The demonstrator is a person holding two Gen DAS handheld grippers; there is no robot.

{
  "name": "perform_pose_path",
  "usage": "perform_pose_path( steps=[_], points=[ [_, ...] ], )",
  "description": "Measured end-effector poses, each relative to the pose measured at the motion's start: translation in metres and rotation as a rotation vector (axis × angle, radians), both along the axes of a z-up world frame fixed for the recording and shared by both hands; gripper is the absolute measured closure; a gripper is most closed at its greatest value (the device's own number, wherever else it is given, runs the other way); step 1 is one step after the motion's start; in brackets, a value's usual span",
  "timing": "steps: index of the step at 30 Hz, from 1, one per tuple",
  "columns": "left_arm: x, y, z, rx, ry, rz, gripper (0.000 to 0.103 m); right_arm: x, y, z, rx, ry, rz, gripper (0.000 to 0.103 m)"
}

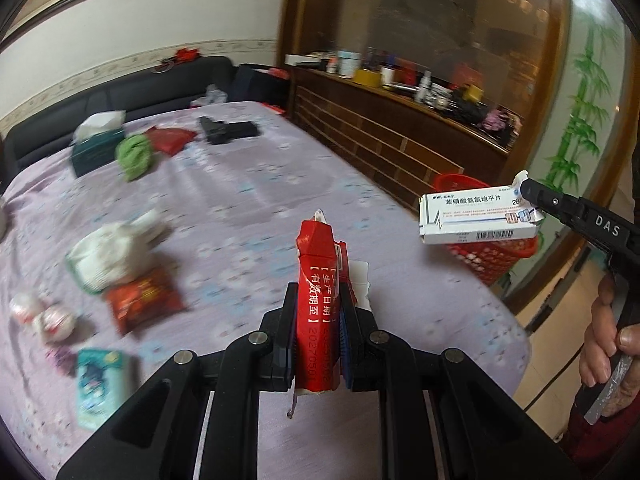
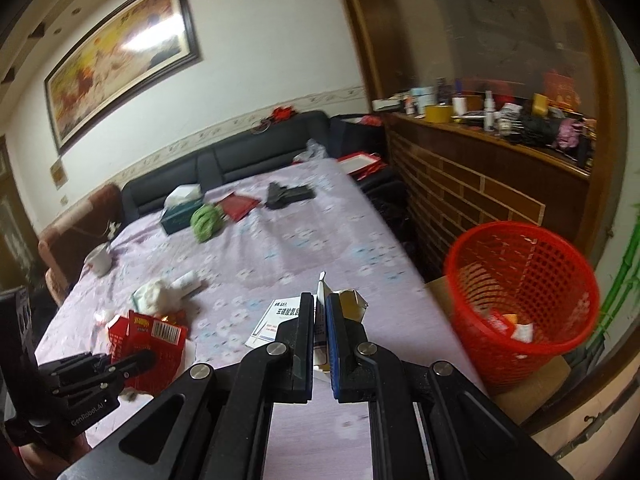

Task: Collect trash
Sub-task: 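Carry the red box and white medicine box to the red wastebasket and release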

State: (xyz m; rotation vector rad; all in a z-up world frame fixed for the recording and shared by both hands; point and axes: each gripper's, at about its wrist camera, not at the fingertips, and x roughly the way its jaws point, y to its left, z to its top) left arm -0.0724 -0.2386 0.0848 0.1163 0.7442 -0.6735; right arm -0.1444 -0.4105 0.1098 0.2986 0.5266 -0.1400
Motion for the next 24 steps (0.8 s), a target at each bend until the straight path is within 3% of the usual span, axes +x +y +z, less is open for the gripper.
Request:
perform_pose_path(
  steps=[13, 20, 21, 22, 23, 24],
  points=[
    [-0.009, -0.140, 0.024, -0.022, 0.010, -0.219, 0.087, -0.058, -0.125, 0.009, 0.067, -0.060, -0.271, 0.096],
    [0.005, -0.213, 0.029, -0.041, 0.007, -0.249, 0.087, -0.071, -0.172, 0.014, 0.071, -0.073, -0.356, 0.096],
    [0.009, -0.223, 0.026, -0.040, 0.018, -0.259, 0.085, -0.070, -0.178, 0.014, 0.073, -0.071, -0.366, 0.096],
    [0.011, -0.230, 0.024, -0.031, 0.027, -0.263, 0.076, -0.068, -0.185, 0.014, 0.073, -0.069, -0.374, 0.096],
    [0.014, -0.236, 0.021, -0.017, 0.032, -0.257, 0.060, -0.066, -0.189, 0.013, 0.073, -0.066, -0.379, 0.096],
    [0.015, -0.239, 0.018, -0.007, 0.035, -0.238, 0.056, -0.064, -0.194, 0.012, 0.073, -0.063, -0.385, 0.096]
  ],
)
